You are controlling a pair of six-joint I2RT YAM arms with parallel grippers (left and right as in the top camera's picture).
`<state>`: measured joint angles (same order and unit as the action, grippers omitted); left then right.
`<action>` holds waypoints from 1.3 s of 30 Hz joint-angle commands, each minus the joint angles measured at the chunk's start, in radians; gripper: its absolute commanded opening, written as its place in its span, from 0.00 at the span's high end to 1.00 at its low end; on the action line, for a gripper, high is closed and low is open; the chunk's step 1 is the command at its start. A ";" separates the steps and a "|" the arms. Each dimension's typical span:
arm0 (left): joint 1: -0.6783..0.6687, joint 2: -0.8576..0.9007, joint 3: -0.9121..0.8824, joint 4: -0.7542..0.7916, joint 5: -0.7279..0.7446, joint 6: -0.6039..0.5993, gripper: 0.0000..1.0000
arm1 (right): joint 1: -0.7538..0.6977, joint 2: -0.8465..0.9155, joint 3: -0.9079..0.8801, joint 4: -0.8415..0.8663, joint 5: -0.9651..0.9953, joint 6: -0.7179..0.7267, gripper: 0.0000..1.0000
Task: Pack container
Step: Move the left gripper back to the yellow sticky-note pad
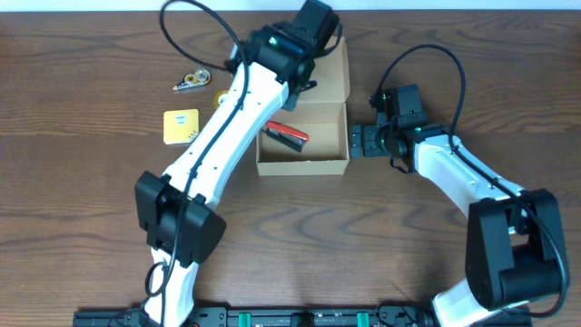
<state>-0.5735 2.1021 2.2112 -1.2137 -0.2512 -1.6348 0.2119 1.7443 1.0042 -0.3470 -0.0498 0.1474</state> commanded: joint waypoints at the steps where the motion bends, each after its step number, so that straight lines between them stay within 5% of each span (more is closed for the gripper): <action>1: 0.006 -0.004 0.071 -0.071 -0.067 0.095 0.94 | -0.001 0.009 -0.002 -0.001 0.000 -0.014 0.01; 12: 0.006 -0.004 0.136 -0.465 -0.137 0.168 0.94 | -0.001 0.009 -0.002 -0.001 0.000 -0.014 0.01; 20: 0.107 -0.004 0.133 -0.476 -0.204 0.295 0.94 | -0.001 0.009 -0.002 -0.001 0.000 -0.014 0.01; 39: 0.496 -0.004 0.133 -0.476 0.064 1.395 0.94 | -0.001 0.009 -0.002 -0.001 0.000 -0.014 0.01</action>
<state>-0.1043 2.1021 2.3257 -1.6115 -0.2436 -0.4839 0.2119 1.7443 1.0042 -0.3473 -0.0498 0.1474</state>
